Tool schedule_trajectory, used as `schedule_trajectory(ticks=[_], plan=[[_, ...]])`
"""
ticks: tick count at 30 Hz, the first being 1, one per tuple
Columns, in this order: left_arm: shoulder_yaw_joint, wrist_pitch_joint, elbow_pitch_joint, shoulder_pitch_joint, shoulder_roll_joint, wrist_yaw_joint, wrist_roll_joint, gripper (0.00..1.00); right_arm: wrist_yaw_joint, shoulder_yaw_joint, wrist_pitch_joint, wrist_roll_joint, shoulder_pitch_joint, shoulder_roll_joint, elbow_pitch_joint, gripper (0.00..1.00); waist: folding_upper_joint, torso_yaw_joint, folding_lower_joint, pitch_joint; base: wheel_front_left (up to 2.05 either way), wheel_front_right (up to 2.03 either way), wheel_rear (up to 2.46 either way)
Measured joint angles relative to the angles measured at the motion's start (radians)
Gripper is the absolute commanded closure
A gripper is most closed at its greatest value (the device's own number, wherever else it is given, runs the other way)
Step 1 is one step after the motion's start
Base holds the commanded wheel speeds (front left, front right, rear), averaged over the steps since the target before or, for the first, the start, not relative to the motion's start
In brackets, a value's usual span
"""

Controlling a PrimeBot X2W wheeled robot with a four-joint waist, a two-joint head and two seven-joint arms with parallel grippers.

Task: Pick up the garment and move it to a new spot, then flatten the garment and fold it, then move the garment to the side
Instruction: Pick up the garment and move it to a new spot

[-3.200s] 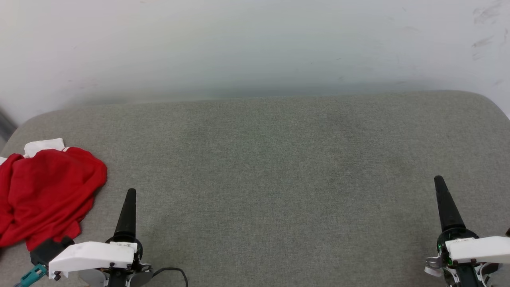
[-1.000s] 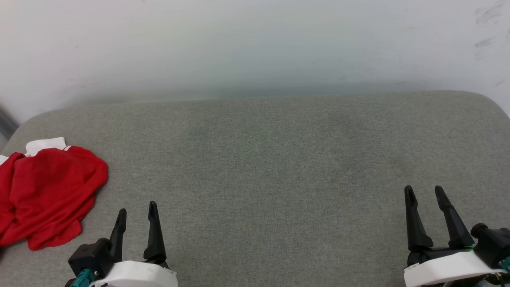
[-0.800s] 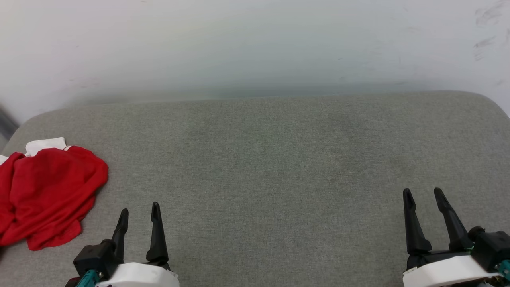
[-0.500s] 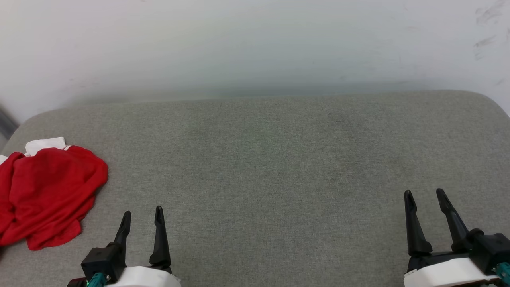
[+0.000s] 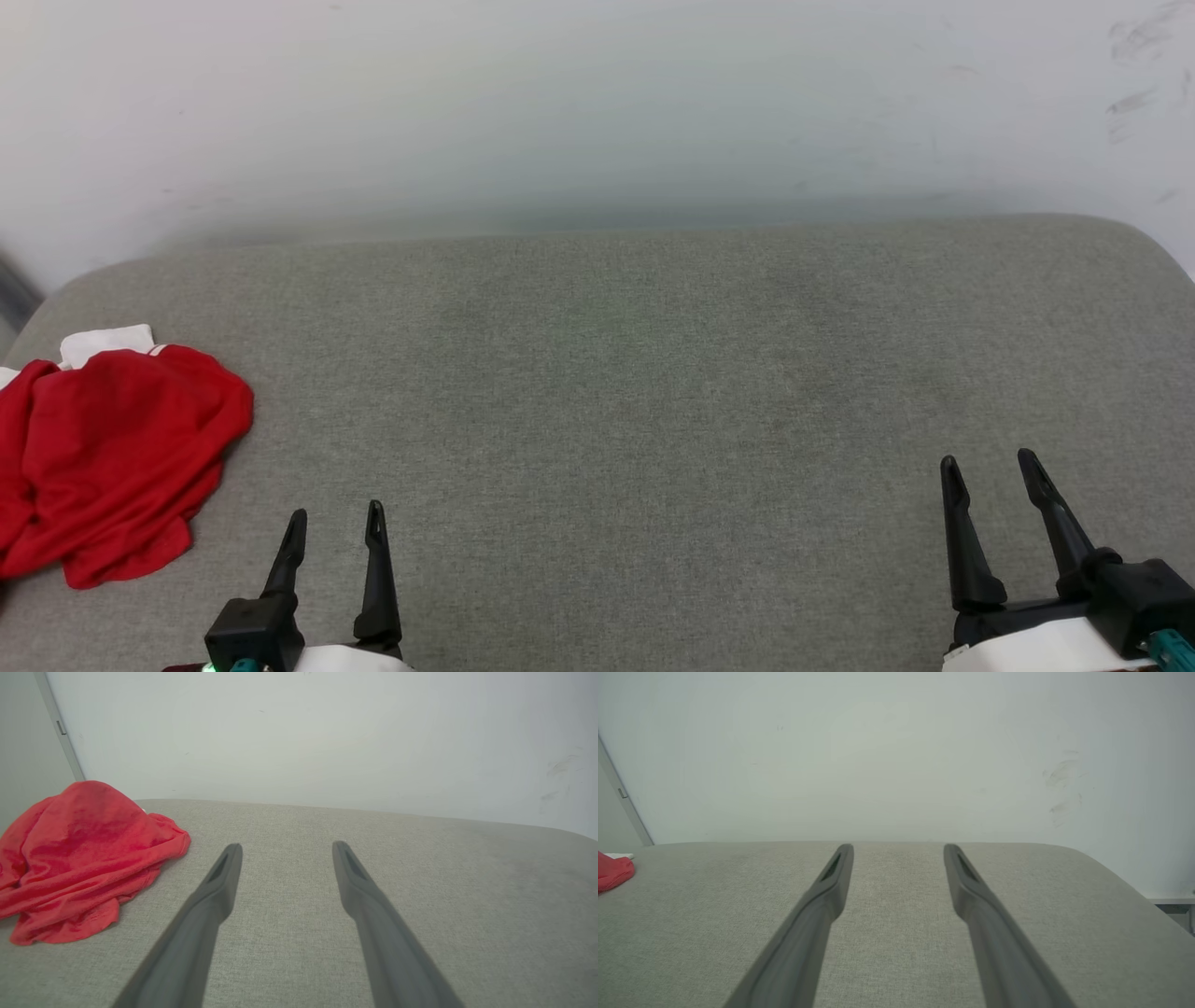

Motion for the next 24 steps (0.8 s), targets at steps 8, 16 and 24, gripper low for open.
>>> schedule_trajectory(ticks=[8, 16, 24], plan=[[0.000, -0.012, 0.003, 0.004, 0.000, -0.004, 0.029, 0.00, 0.000, -0.007, -0.012, 0.005, 0.008, 0.000, 0.006, 0.00, 0.0000, 0.006, -0.0001, -0.005, 0.00, 0.00, 0.00], [0.005, -0.012, 0.009, 0.005, 0.000, -0.013, 0.029, 0.00, 0.000, 0.000, -0.011, 0.034, 0.008, 0.000, 0.016, 0.00, 0.0000, 0.003, 0.0000, -0.004, 0.00, 0.00, 0.00], [0.009, -0.012, 0.015, 0.005, 0.000, -0.018, 0.028, 0.00, 0.000, 0.004, -0.012, 0.034, 0.008, 0.000, 0.016, 0.00, 0.0000, 0.003, 0.0000, 0.000, 0.00, 0.00, 0.00]])
